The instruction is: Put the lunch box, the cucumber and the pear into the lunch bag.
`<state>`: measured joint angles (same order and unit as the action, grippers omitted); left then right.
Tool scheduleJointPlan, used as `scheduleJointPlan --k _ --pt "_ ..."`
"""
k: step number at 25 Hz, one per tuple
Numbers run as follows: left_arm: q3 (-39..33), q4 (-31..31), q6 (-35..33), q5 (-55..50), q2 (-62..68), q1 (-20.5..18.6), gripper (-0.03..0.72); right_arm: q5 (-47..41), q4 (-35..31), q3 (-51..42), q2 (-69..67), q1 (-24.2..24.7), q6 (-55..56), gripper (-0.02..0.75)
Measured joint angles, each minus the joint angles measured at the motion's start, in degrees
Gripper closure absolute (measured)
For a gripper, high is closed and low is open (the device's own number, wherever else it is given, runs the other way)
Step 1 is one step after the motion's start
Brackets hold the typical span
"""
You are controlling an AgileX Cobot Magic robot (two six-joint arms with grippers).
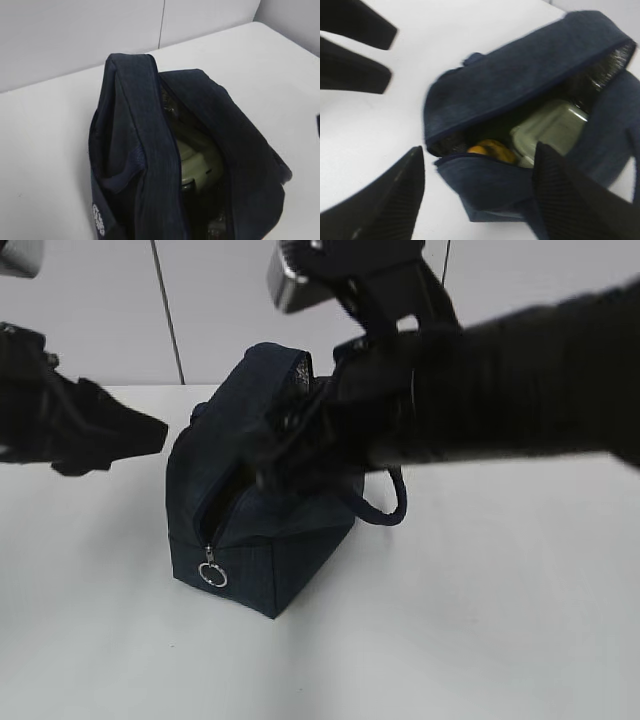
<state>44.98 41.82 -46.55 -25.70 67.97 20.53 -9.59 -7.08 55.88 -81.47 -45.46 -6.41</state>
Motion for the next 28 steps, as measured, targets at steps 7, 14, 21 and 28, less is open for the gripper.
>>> scheduleJointPlan --k 7,14,21,28 --pt "-13.78 8.66 -10.09 8.70 -8.84 0.00 0.337 22.41 -0.49 -16.03 -0.17 -6.16 2.26 0.257" --pt "-19.52 12.26 -11.40 15.68 -16.84 0.30 0.337 31.58 4.63 -17.67 -10.94 -6.16 9.74 0.293" --pt "-19.63 11.67 -12.02 13.52 -18.93 0.30 0.342 40.55 11.63 -16.97 -22.64 -6.16 16.88 0.298" --pt "-19.94 11.56 -12.02 13.20 -18.93 0.30 0.353 43.33 11.85 -12.69 -29.67 -6.16 17.24 0.302"
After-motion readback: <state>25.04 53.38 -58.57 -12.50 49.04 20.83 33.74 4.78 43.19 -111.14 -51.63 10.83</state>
